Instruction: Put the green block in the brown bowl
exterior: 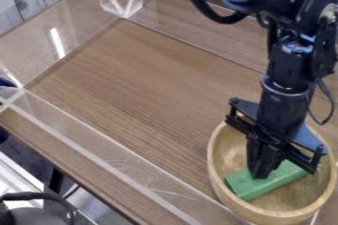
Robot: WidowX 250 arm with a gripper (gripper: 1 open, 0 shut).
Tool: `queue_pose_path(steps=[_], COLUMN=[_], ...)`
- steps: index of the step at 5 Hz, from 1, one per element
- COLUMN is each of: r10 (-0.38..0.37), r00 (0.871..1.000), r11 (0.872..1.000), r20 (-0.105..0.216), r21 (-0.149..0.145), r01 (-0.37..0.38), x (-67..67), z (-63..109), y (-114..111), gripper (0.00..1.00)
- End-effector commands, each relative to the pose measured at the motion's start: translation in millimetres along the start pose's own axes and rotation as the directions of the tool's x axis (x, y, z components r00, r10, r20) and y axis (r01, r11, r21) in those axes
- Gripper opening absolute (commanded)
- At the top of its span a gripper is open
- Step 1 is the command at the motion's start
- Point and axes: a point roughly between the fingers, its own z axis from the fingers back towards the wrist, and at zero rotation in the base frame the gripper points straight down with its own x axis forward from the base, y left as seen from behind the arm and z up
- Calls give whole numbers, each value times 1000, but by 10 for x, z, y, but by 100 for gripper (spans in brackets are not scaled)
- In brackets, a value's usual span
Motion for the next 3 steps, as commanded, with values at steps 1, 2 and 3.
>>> queue_pose_path(steps=[1,2,3], r10=[1,15,-3], r00=[999,999,999], r11=[1000,1000,1000], r20=[45,52,37], r21=[-15,-22,-20], r01=[0,-14,4], x=[39,58,33], z=[68,38,62], y=[-14,10,53], gripper=[0,0,0])
